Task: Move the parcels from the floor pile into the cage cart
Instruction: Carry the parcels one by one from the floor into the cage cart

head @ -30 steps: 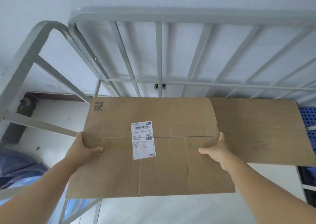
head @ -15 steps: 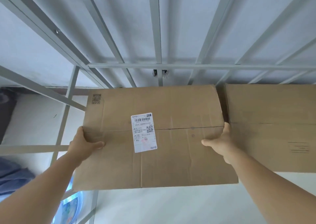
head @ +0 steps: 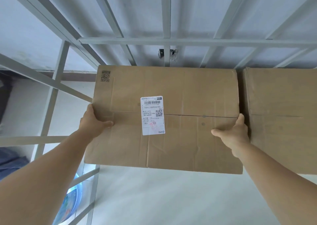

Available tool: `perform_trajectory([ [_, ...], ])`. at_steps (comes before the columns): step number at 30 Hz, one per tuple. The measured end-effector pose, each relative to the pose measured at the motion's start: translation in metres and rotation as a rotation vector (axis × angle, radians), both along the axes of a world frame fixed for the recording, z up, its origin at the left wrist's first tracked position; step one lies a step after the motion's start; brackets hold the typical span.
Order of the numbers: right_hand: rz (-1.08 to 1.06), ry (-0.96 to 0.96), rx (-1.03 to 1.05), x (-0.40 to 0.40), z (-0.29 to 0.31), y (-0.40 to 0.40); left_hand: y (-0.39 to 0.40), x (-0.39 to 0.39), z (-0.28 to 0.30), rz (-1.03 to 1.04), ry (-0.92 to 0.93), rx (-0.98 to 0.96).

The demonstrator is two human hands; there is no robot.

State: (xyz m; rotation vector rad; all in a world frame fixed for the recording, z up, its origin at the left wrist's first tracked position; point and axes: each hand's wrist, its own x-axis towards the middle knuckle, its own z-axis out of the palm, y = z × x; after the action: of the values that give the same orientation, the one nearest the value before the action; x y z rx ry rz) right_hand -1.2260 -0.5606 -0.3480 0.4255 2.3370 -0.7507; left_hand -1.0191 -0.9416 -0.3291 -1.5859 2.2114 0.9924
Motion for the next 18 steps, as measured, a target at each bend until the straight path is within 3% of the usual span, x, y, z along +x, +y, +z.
perform_trajectory([
  [12, 0.103, 0.039, 0.099, -0.009, -0.015, -0.003, 0.008, -0.008, -0.024, -0.02, 0.021, -0.055],
  [18, 0.246, 0.022, 0.213, -0.001, -0.001, -0.01, 0.023, -0.013, -0.013, -0.113, -0.111, -0.117],
])
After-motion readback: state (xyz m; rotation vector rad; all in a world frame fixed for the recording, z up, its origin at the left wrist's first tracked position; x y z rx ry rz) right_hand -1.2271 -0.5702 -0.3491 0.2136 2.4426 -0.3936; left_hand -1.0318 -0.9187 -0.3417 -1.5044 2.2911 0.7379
